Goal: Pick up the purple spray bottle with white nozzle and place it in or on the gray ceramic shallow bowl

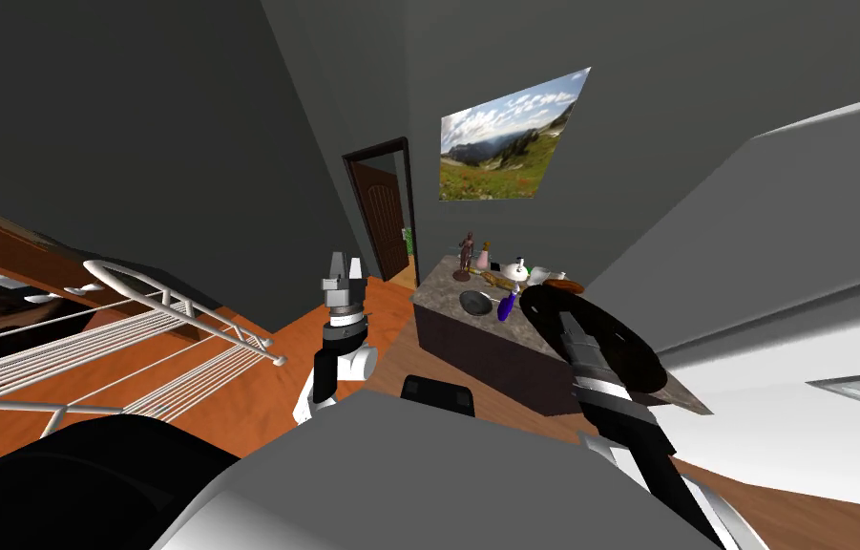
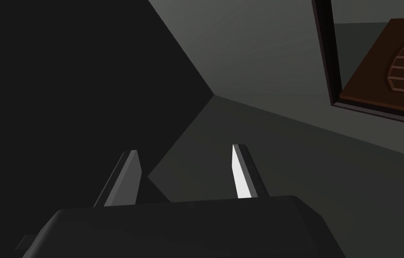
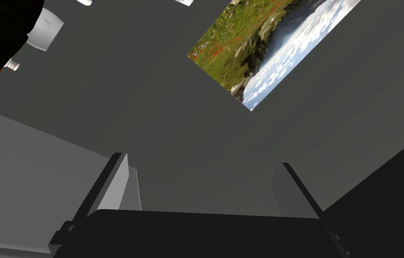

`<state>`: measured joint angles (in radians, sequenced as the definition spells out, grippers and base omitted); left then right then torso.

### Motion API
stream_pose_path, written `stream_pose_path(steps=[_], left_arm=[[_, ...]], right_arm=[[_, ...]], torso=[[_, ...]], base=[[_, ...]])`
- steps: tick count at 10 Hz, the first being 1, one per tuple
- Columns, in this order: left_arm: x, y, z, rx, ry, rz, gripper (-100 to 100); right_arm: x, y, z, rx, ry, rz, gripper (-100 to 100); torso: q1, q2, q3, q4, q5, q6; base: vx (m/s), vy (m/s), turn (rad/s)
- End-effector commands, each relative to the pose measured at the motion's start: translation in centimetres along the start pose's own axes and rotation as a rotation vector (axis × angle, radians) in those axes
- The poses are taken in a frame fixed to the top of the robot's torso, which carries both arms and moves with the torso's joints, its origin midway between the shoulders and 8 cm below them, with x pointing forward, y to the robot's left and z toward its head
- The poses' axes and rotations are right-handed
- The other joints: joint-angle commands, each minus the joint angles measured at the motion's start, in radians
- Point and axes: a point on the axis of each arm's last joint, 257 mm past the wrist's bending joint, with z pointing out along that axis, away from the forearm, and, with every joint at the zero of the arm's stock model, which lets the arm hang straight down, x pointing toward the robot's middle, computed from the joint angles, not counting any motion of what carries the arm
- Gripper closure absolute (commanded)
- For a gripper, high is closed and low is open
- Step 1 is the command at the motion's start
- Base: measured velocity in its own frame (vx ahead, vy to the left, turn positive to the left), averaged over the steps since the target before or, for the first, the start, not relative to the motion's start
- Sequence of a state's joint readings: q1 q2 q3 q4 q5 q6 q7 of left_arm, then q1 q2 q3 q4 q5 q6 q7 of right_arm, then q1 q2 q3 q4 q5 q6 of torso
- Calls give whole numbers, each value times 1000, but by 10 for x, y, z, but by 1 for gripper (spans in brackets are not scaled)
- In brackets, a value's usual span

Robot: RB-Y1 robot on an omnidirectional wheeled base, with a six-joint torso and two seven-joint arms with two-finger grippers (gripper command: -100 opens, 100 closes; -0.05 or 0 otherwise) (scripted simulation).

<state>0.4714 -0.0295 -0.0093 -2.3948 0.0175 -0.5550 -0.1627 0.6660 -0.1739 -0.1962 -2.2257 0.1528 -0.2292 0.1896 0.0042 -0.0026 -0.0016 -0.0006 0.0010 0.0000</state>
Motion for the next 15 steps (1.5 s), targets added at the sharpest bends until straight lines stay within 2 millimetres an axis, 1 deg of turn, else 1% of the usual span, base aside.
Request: stream_pose_path(steps=[1, 5, 9, 12, 15], left_arm=[[0, 0, 0, 0, 0, 0, 0], [0, 0, 0, 0, 0, 0, 0], [0, 0, 0, 0, 0, 0, 0], [0, 0, 0, 0, 0, 0, 0], [0, 0, 0, 0, 0, 0, 0]], right_arm=[[1, -16, -6, 48, 17, -50, -100], [-2, -52, -18, 149, 56, -167, -100], [-10, -87, -33, 246, 101, -299, -100], [-22, -115, -46, 322, 143, -419, -100], [-39, -143, -61, 401, 187, -553, -100]], torso=[[0, 0, 0, 0, 0, 0], [-1, 0, 0, 0, 0, 0], [-1, 0, 0, 0, 0, 0], [0, 0, 0, 0, 0, 0], [0, -1, -1, 0, 0, 0]], base=[[47, 64, 104], [48, 52, 103], [52, 49, 106], [59, 56, 123], [68, 61, 132]])
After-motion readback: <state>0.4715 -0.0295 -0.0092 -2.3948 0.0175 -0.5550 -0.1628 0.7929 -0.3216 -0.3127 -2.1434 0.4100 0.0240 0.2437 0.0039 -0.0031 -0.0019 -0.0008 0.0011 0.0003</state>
